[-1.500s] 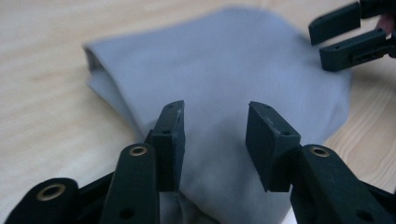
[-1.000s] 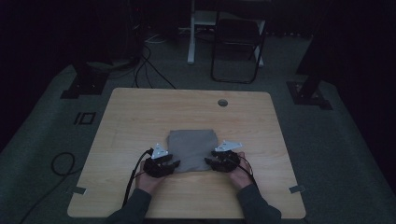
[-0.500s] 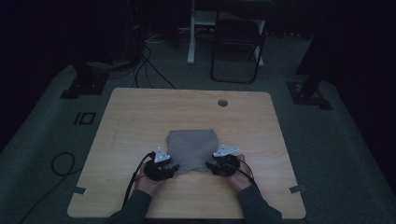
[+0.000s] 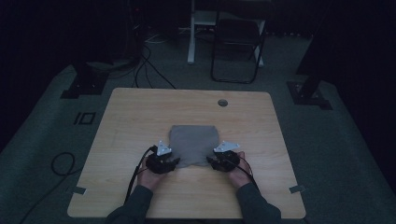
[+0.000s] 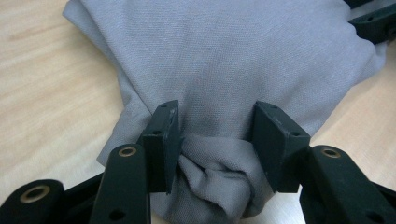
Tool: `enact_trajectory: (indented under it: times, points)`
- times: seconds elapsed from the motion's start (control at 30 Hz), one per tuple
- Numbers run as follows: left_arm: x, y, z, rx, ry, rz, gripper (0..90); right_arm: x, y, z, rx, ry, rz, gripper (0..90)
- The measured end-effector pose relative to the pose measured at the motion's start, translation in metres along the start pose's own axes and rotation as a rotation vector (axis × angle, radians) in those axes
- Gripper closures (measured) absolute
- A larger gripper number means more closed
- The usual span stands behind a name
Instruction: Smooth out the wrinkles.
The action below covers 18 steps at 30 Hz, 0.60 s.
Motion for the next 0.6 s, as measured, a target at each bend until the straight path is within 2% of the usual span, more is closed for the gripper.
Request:
enact_trajectory:
  times: [0.2, 0.4, 0.53, 0.6]
  points:
    - [-0.013, -0.008, 0.013, 0.001, -0.007, 0.024, 51.7, -0.003, 0.008, 0.002, -0.038, 0.013, -0.045, 54.8]
    - [-0.023, -0.01, 0.023, 0.012, -0.007, 0.049, 51.7, -0.005, 0.02, 0.002, -0.085, 0.027, -0.087, 54.8]
    - [-0.015, -0.011, 0.021, 0.026, 0.013, 0.061, 51.7, 0.0, 0.024, 0.0, -0.1, 0.023, -0.105, 53.3]
    - [-0.004, -0.011, 0.016, 0.04, 0.042, 0.047, 53.7, 0.006, 0.028, 0.0, -0.135, 0.038, -0.087, 52.4]
Point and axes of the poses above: each handheld gripper's, and its own axes: x roughly backward along the jaws, z roughly out of its top, y roughly to its right, the point moved 6 cm from there along -x, roughly forward along the jaws, and after that the axes turned 1 degree about -y, right-handed, at the moved point
